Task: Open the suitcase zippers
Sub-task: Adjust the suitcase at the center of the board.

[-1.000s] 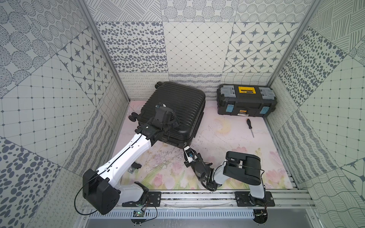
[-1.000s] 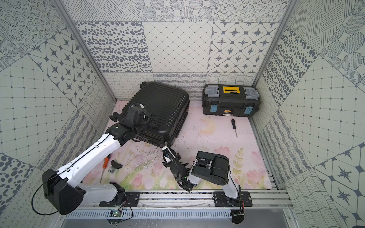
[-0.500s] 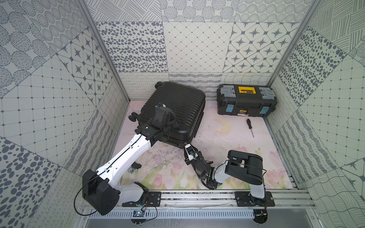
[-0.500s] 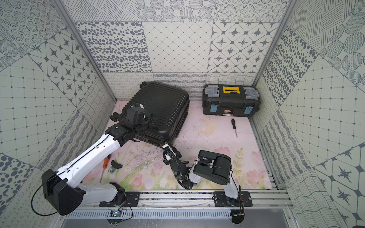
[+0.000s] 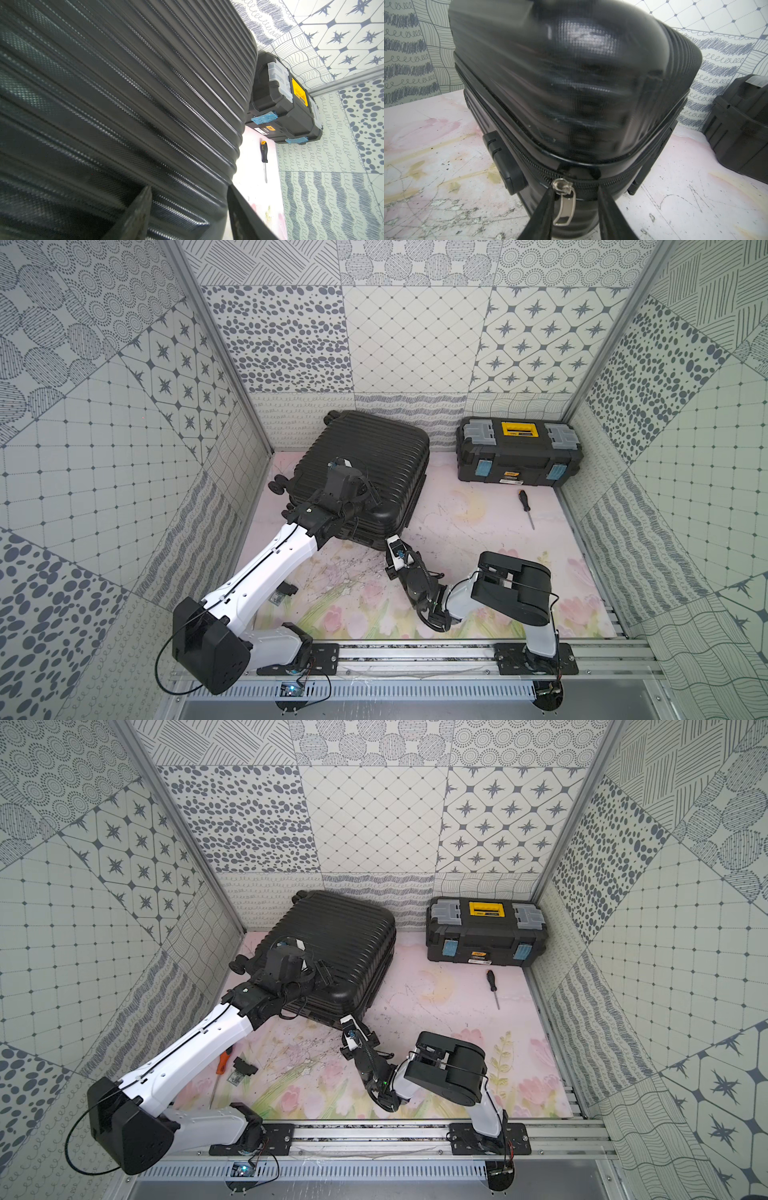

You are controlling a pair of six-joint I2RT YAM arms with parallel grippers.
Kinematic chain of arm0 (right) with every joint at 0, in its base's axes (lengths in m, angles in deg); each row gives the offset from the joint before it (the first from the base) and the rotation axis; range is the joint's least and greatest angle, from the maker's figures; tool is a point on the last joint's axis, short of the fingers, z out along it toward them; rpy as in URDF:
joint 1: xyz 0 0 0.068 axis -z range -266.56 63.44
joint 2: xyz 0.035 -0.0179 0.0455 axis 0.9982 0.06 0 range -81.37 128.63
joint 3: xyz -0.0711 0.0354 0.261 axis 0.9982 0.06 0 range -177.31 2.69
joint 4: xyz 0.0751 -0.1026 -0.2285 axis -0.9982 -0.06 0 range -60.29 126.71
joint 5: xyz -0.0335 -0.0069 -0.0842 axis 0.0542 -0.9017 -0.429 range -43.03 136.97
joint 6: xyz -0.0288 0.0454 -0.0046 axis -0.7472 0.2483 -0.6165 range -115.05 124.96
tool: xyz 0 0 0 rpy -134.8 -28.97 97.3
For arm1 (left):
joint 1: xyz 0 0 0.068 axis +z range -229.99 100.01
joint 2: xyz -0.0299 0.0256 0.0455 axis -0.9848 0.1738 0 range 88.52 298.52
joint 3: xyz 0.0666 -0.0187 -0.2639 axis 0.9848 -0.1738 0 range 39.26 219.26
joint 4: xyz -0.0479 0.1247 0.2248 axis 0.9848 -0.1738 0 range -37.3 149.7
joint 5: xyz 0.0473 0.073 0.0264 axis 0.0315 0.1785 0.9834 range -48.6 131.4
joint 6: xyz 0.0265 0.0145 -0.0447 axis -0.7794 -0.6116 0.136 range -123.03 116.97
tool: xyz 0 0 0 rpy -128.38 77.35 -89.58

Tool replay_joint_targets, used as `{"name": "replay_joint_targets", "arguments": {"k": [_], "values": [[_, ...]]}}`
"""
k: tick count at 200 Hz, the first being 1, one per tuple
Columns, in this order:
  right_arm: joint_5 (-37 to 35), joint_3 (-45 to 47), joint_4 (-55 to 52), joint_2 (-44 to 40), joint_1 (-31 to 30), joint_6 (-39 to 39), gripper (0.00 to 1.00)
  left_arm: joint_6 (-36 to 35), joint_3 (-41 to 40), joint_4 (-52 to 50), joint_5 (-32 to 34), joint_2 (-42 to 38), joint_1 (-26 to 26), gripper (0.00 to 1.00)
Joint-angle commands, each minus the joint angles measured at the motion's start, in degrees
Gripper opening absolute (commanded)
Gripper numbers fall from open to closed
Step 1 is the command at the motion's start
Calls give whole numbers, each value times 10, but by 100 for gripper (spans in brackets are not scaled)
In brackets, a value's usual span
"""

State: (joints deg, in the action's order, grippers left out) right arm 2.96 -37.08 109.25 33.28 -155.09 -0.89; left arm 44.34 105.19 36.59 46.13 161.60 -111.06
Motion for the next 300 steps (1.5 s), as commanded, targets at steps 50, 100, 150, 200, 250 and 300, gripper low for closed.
{"name": "replay_joint_targets", "arguments": {"k": [50,100,150,200,250,300], "values": [[15,4,9,29,2,19,43,13,-11,-196,-46,14,0,58],[1,8,6,34,-4,14,43,16,-12,-193,-47,16,0,58],[-13,5,0,43,-7,14,54,16,-14,-195,-46,13,0,58],[-9,-11,13,48,5,6,46,20,-16,-192,-51,11,0,58],[7,-28,2,40,8,6,50,20,-22,-190,-50,7,0,58],[13,-33,5,39,9,8,48,17,-28,-189,-51,5,0,58]]}}
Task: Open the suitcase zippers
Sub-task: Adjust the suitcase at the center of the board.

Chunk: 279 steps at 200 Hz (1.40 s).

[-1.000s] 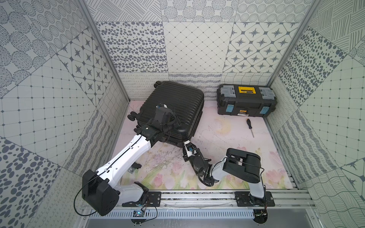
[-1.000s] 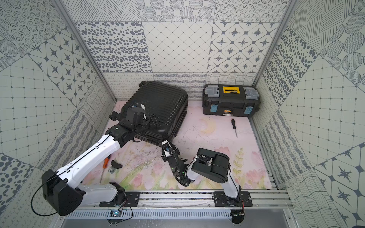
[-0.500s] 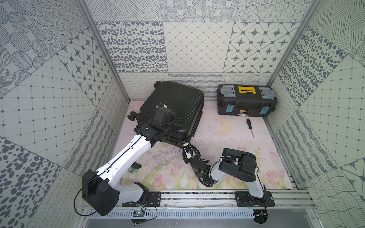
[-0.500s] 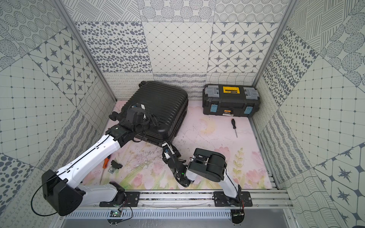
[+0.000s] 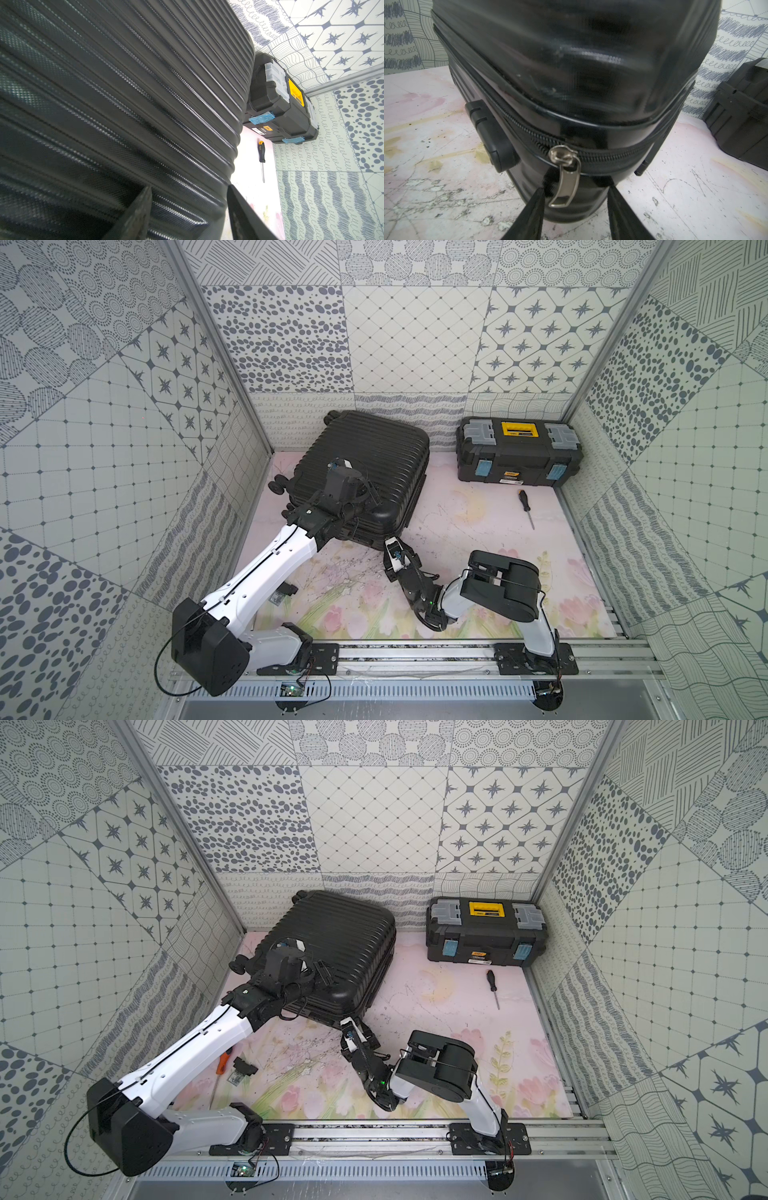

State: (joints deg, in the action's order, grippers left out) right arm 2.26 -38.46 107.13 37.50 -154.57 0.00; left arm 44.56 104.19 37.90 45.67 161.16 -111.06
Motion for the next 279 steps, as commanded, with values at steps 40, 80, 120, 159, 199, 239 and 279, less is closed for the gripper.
{"name": "replay_joint_targets", "arguments": {"k": [40,80,120,159,199,239,279], "values": [[31,-19,24,-22,3,8,47,15,-20,-201,-46,10,0,58],[31,-24,19,-21,4,12,51,15,-20,-202,-50,11,0,57],[33,-5,29,-29,-6,23,51,14,-21,-203,-47,9,0,57],[18,13,44,-31,-21,30,51,17,-21,-201,-46,12,0,57],[10,12,46,-31,-23,24,52,19,-23,-197,-51,12,0,57],[16,-2,40,-29,-7,19,49,21,-28,-195,-53,8,0,57],[31,-12,35,-23,7,21,39,21,-32,-195,-52,5,0,57]]}}
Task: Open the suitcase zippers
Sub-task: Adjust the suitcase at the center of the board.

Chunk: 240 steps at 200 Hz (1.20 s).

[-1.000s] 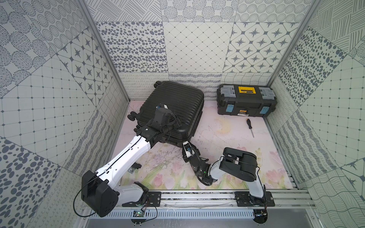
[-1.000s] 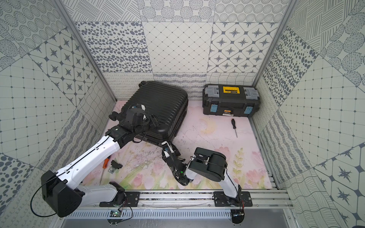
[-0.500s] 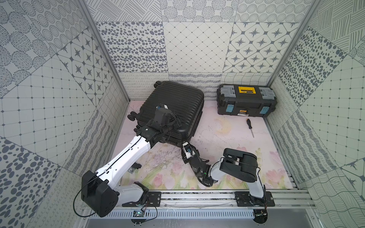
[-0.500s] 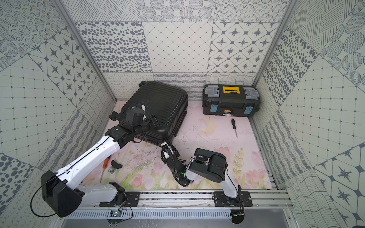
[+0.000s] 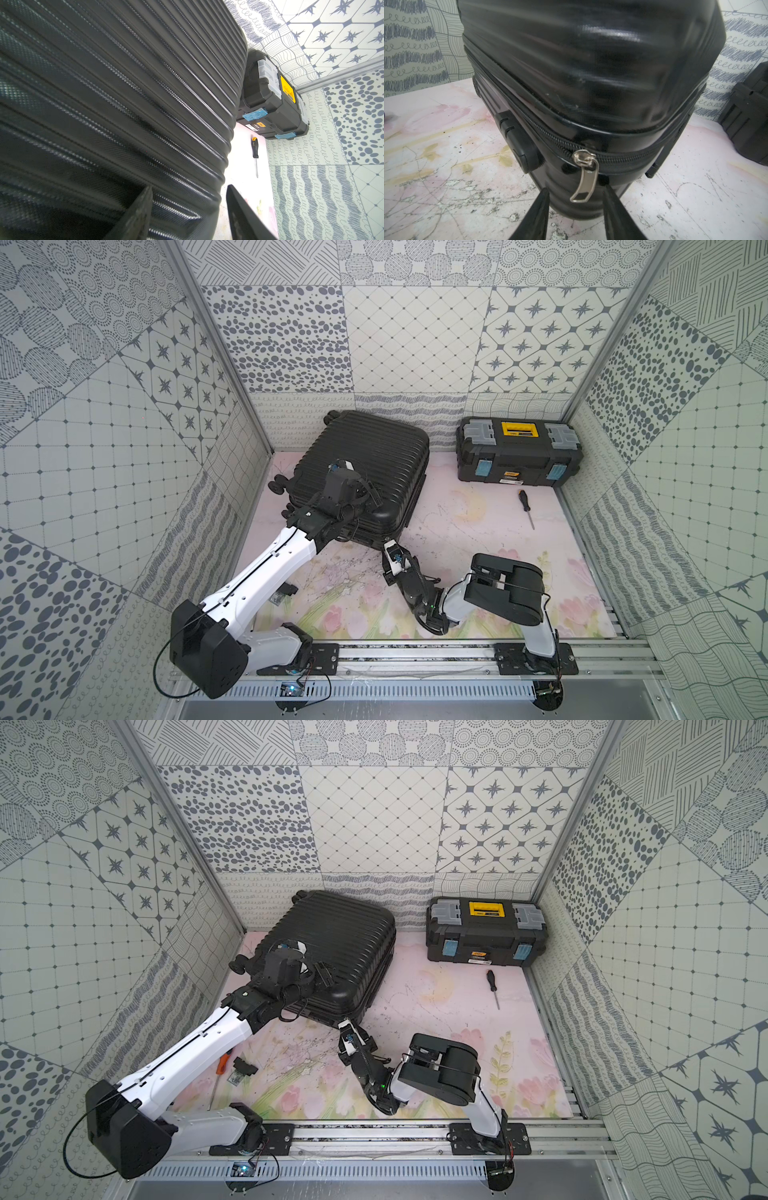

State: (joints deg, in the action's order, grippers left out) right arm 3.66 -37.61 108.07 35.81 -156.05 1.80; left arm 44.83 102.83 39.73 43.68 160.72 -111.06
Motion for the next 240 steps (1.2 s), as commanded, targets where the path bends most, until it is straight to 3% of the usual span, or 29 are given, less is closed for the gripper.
{"name": "replay_joint_targets", "arguments": {"k": [1,50,101,143,213,228,240], "values": [[18,-21,26,-7,22,4,39,18,-19,-213,-33,10,0,57],[36,-29,19,-6,26,1,27,23,-29,-205,-39,13,0,57],[52,-27,23,-15,34,2,0,26,-36,-202,-44,11,0,56],[46,15,43,-41,34,-2,0,17,-35,-211,-37,2,0,56],[94,90,79,-87,20,7,0,-12,-6,-243,-32,-37,0,56],[82,78,86,-69,14,4,36,-15,1,-250,-32,-39,-1,56],[78,60,86,-56,13,-1,46,-16,4,-251,-33,-39,0,56]]}}
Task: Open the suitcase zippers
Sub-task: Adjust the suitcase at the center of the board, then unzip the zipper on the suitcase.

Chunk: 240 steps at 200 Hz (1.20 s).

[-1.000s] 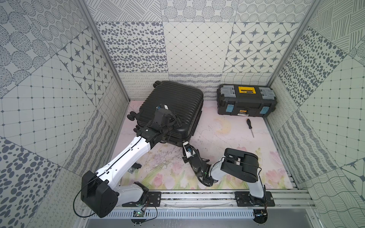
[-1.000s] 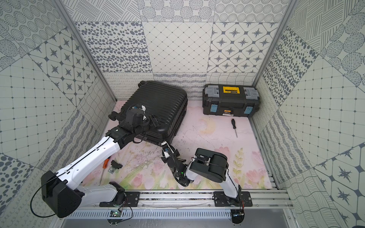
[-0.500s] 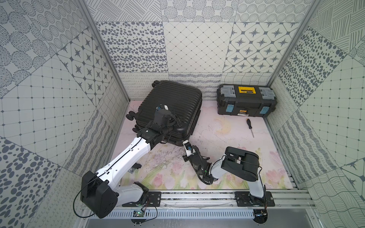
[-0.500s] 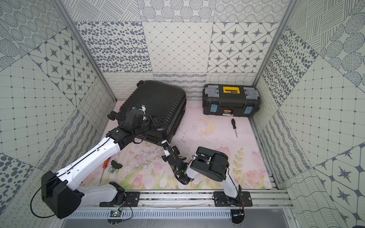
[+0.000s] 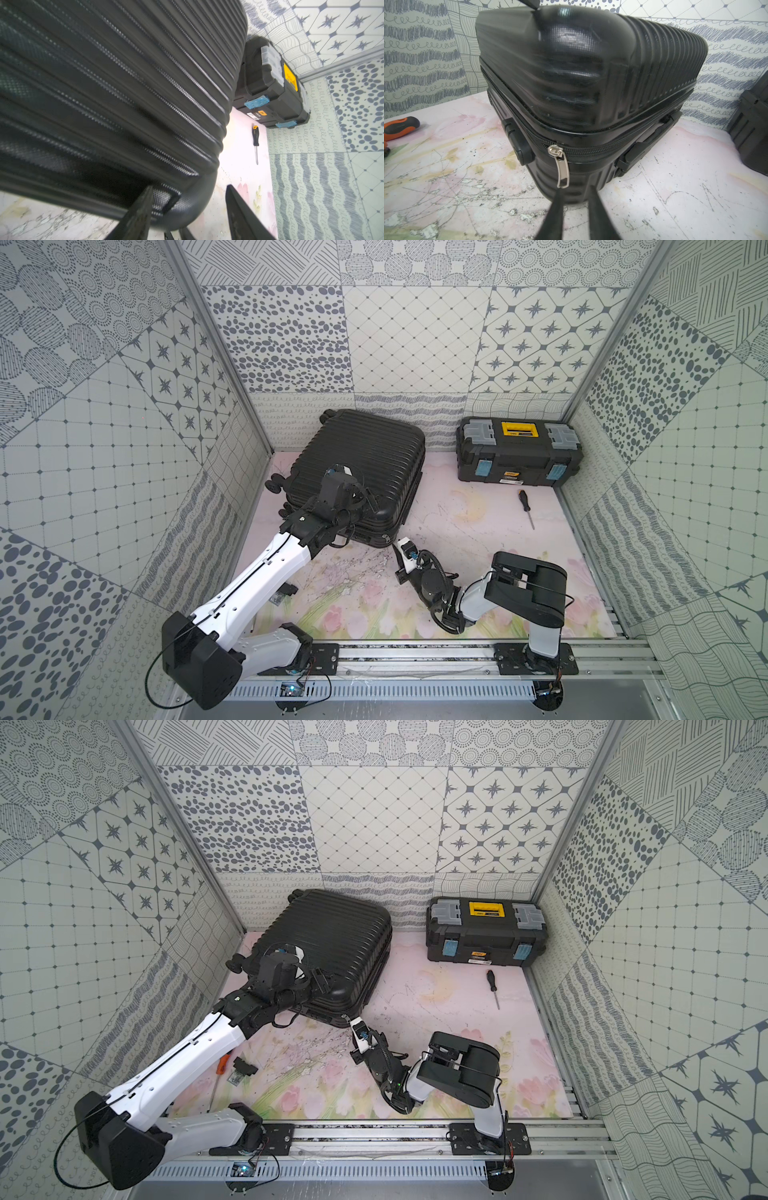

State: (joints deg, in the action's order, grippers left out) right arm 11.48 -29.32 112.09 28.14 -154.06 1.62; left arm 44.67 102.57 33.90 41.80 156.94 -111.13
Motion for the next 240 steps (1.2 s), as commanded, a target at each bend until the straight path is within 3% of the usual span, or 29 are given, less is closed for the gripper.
{"name": "replay_joint_targets", "arguments": {"k": [1,32,84,155,240], "values": [[0,-25,46,22,-7,0,47,-15,8,-193,-15,0,1,56],[-18,-77,43,57,-7,-21,56,-19,17,-196,-13,-1,1,57],[-54,-120,11,93,9,-29,52,-18,32,-200,-17,-3,0,57],[-80,-126,3,118,3,-26,57,-15,51,-206,-18,-10,1,57],[-100,-144,-28,128,17,-22,44,-9,53,-208,-18,-17,1,57]]}}
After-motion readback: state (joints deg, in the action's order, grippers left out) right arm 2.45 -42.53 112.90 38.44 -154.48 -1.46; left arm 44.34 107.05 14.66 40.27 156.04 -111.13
